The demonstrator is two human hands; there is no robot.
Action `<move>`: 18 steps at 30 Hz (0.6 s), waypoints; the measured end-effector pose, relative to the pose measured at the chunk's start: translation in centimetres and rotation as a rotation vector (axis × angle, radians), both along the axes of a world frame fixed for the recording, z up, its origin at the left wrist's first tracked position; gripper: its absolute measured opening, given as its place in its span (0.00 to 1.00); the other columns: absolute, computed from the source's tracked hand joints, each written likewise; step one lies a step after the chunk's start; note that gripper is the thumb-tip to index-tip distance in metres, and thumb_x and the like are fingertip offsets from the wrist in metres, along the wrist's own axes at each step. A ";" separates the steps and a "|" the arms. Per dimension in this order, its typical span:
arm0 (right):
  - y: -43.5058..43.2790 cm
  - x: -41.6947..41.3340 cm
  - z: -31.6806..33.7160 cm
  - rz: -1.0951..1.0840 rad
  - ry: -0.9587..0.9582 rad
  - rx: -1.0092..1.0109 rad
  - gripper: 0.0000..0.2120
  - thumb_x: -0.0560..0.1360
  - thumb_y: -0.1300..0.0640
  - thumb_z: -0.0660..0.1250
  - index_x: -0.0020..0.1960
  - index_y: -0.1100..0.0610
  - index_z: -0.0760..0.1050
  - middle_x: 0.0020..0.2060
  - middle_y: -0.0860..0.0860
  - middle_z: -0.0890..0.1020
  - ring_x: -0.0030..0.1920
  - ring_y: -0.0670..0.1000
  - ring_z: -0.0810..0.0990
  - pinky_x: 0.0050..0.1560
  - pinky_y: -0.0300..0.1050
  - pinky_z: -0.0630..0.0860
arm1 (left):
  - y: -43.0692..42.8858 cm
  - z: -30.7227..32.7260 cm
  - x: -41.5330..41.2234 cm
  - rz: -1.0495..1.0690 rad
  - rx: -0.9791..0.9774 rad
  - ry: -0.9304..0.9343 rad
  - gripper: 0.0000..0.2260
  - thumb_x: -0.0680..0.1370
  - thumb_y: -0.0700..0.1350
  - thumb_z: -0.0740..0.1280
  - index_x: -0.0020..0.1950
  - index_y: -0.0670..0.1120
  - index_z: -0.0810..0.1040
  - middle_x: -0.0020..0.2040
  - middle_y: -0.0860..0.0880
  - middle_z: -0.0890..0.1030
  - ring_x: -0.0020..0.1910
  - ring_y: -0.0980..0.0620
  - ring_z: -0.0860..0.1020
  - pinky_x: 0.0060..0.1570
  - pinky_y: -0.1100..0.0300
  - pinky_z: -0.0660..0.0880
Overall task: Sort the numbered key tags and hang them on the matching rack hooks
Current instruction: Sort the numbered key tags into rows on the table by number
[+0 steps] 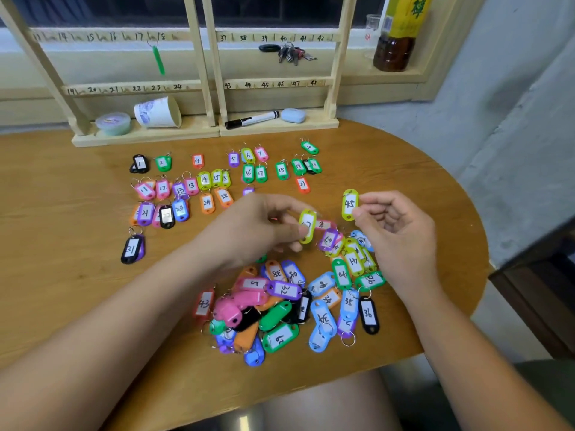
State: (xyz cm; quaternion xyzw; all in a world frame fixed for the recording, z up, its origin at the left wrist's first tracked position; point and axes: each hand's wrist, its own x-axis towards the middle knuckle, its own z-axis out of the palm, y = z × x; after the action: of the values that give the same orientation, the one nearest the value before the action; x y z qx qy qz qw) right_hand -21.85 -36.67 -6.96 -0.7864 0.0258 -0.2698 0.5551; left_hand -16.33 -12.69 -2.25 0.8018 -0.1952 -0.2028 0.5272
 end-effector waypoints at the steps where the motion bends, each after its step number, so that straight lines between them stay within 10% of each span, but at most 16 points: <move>1: 0.1 -0.1 0.0 -0.002 -0.005 -0.010 0.10 0.77 0.64 0.77 0.57 0.56 0.84 0.45 0.47 0.87 0.47 0.50 0.86 0.49 0.42 0.83 | 0.5 0.0 -0.1 0.032 -0.068 0.036 0.10 0.82 0.39 0.73 0.62 0.48 0.86 0.43 0.42 0.87 0.39 0.53 0.85 0.41 0.60 0.80; 18: 3.2 0.7 1.5 0.026 0.057 -0.028 0.07 0.76 0.60 0.78 0.54 0.54 0.86 0.42 0.47 0.88 0.44 0.50 0.87 0.47 0.45 0.84 | 7.1 -0.8 0.0 0.266 -0.070 0.072 0.07 0.83 0.42 0.71 0.49 0.44 0.88 0.39 0.43 0.87 0.36 0.52 0.82 0.37 0.63 0.75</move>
State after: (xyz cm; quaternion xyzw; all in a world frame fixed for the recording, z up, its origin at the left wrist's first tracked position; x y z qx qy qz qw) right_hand -21.16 -33.50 -5.43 -0.8019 0.0277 -0.2401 0.5464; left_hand -16.32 -5.60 -3.09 0.7938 -0.0751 -0.1529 0.5839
